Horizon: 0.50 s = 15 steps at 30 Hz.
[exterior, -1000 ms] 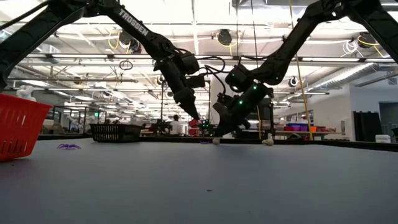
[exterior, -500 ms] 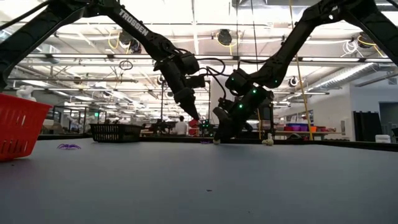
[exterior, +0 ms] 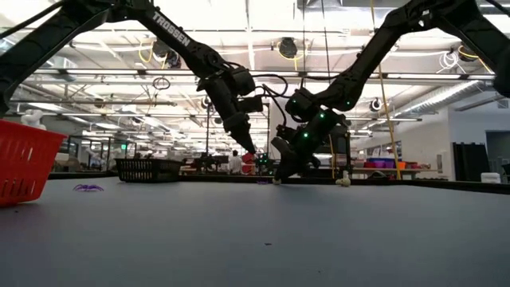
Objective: Sort Halloween decoration
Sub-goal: Put the white skull toy into the black basket
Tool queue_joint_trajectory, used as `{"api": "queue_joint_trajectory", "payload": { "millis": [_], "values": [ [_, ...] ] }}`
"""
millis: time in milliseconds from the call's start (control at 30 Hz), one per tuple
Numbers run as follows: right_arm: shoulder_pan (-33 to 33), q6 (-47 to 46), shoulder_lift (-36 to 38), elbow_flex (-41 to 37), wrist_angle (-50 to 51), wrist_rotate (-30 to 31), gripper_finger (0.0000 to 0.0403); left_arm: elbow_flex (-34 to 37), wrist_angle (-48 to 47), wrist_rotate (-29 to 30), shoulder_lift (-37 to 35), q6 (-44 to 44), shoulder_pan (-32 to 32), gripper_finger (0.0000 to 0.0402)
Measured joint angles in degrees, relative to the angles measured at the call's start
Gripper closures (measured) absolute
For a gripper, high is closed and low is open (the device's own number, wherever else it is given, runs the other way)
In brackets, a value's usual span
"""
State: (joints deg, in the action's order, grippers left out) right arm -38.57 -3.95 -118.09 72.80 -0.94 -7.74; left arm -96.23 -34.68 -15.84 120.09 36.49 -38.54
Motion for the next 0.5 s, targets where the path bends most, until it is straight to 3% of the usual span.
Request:
{"api": "queue_joint_trajectory", "payload": {
  "millis": [200, 400, 500],
  "values": [
    [0.0, 4.4, -0.4, 2.0, 3.3, -0.2, 0.0398, 0.0, -0.2, -0.1, 0.0, -0.2, 0.0, 0.0402],
    [0.7, 8.9, 2.6, 2.0, 9.3, -2.6, 0.0403, -0.1, -0.5, -1.8, 0.0, -0.2, 0.0, 0.0402],
    [2.0, 11.0, 4.1, 2.0, 11.7, -2.8, 0.0402, -0.1, -1.0, -5.6, 0.0, -1.5, -0.1, 0.0402]
  ]
}}
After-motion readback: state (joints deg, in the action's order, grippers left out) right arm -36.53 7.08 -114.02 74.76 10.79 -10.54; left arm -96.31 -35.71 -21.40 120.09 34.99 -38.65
